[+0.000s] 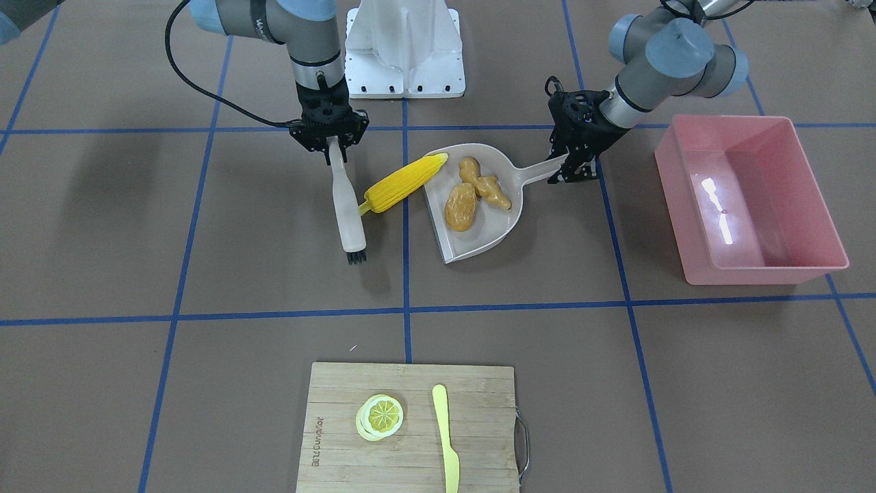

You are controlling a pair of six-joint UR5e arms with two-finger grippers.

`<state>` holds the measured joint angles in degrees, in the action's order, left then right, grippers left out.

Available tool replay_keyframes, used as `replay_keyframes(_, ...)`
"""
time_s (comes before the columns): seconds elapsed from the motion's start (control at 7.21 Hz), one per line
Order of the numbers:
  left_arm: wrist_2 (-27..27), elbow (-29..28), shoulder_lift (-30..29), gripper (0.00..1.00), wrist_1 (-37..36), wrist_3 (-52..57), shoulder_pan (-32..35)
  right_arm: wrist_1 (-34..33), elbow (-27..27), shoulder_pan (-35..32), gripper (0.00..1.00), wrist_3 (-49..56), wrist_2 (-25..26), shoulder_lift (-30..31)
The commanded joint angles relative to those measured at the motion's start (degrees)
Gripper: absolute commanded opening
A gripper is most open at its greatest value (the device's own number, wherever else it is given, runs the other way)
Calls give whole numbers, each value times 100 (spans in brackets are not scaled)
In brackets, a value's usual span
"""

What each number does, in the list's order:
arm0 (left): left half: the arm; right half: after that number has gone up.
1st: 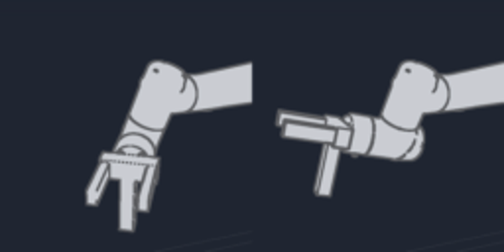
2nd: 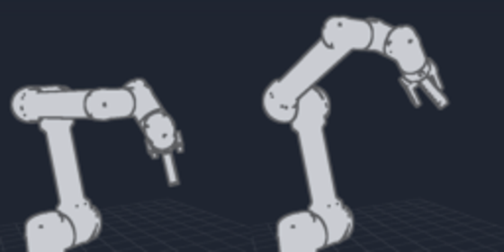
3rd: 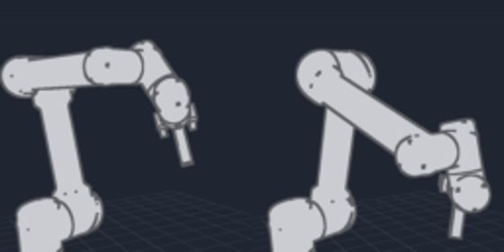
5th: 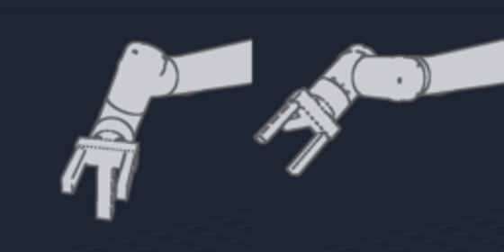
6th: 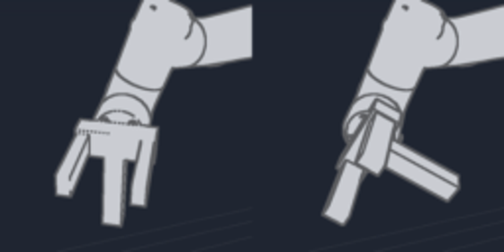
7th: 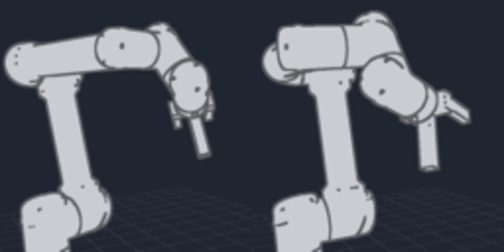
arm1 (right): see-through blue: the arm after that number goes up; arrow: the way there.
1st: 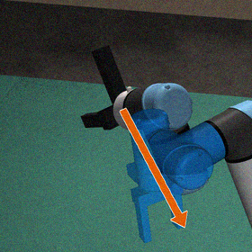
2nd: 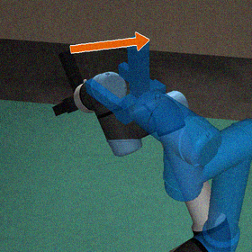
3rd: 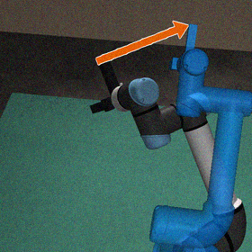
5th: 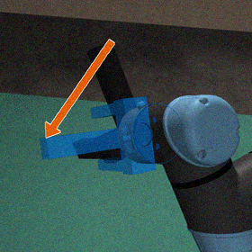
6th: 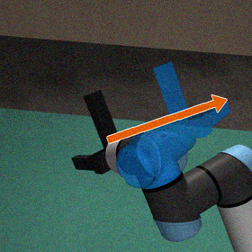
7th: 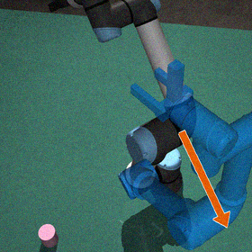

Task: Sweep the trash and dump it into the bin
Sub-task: 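Lift the brush away from the dustpan with the right gripper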

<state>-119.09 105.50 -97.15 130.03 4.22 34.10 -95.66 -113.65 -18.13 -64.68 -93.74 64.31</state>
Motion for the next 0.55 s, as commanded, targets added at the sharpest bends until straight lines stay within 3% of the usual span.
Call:
replay_keyframes(0.0, 9, 6, -6, 12, 23, 0, -17, -417, -219, 107, 0, -114, -21, 116)
replay_keyframes(0.42, 9, -47, -6, 12, 23, 26, -17, -445, -175, 248, 0, -869, -275, 143)
